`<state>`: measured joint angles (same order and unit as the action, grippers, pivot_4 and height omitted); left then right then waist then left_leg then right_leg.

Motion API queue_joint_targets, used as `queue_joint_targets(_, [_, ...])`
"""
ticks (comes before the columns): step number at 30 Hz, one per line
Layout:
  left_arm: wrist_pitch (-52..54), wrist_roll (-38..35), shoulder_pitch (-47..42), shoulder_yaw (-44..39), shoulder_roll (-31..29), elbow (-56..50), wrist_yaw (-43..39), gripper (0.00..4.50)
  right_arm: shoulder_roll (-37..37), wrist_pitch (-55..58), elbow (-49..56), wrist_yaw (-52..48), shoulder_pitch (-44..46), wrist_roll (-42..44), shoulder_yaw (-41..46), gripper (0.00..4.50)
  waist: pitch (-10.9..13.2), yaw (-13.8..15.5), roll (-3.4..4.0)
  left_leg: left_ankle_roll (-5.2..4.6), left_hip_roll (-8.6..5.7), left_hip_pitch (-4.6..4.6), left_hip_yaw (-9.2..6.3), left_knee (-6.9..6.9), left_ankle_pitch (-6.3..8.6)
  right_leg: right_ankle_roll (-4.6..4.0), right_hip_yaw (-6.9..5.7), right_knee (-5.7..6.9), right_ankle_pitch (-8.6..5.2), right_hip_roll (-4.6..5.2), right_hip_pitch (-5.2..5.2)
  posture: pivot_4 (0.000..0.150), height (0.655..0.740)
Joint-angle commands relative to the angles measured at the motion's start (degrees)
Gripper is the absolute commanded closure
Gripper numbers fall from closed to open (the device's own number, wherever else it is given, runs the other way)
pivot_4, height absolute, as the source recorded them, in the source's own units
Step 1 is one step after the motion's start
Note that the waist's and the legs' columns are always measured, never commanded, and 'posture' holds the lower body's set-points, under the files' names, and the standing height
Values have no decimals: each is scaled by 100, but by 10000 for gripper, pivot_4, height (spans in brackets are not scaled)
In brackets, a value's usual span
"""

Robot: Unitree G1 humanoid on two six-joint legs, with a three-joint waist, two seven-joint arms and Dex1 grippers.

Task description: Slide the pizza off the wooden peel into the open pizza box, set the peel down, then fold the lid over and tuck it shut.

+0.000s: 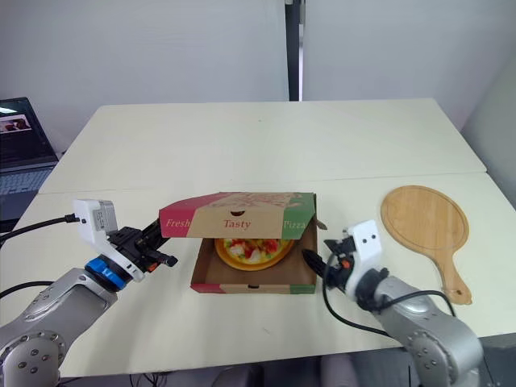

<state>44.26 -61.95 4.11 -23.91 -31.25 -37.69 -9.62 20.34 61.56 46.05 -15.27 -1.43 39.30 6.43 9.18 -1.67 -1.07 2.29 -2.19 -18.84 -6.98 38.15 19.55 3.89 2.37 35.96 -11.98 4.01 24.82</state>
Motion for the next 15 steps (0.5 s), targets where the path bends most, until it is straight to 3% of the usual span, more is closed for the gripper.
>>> queue_joint_targets(1, [-140,63,25,28,-49,-137,-73,45000,622,-254,16,-707,-43,371,642,14111,1,-2,0,0,0,1,1,0,0,0,1,-1,0,0,-2,1500,7400])
queue_joint_targets(5, [-179,105,24,54,-50,-128,-96,45000,1231,-436,-498,-1140,346,749,1471,14111,5,-6,-5,-1,1,8,0,-1,0,8,-1,-4,-5,0,-18,1500,7400])
queue_joint_targets(6, [-190,115,22,63,-52,-123,-100,45000,1301,-464,-616,-1118,542,798,1572,15815,5,-11,-4,-1,1,9,0,-1,0,8,-2,-5,-5,0,-19,1500,7400])
queue_joint_targets(8, [-203,135,16,83,-53,-112,-113,45000,1398,-439,-853,-1037,1065,925,1652,20233,6,-16,-4,-1,1,11,2,-1,0,9,-1,-4,-5,0,-22,1500,7400])
queue_joint_targets(14, [-218,212,-48,144,-53,-70,-180,45000,1353,-318,-1167,-902,2403,1189,1102,42703,8,1,-3,0,2,9,-9,-2,-1,8,-8,-5,-5,0,-24,1500,7400])
queue_joint_targets(15, [-217,222,-61,155,-51,-62,-187,45000,1336,-287,-1179,-901,2529,1222,981,44829,8,4,-3,0,2,8,-12,-2,-1,7,-9,-6,-4,0,-24,1500,7400])
